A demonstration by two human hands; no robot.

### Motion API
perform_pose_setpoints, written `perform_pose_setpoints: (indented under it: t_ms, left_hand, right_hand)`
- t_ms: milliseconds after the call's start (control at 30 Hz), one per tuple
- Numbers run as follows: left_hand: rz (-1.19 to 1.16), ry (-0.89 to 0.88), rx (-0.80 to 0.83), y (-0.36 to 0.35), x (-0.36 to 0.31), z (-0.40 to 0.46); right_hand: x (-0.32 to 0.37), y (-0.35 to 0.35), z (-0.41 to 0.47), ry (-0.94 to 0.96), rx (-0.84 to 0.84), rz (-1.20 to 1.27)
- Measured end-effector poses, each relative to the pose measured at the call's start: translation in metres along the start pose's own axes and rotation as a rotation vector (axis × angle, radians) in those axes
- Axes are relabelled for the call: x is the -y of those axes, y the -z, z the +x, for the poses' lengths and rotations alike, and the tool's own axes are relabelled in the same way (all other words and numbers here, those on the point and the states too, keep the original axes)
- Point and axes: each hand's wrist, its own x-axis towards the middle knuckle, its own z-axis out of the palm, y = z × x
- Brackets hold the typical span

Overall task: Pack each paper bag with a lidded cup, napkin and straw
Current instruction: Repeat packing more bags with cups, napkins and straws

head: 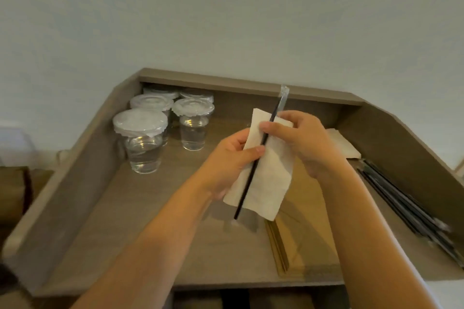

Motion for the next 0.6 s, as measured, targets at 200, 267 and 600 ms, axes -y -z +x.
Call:
perform_pose_setpoints:
  t_ms: [200,267,600]
  left_hand:
    - [0.162,-0.101,-0.131,0.086,-0.028,-0.086]
    - [0.199,-0.133,-0.171,0.116,-0.042,-0.119]
    - [0.177,-0.134,-0.311,0.249,-0.090,-0.233]
  right_hand:
    - [0.060,-0.082,-0.032,0.119,0.293,0.032]
    - [0.082,-0.114,-0.047,0.166,0.413,0.109]
    - [0.158,-0.283,-0.091,0.382,0.411,-0.095]
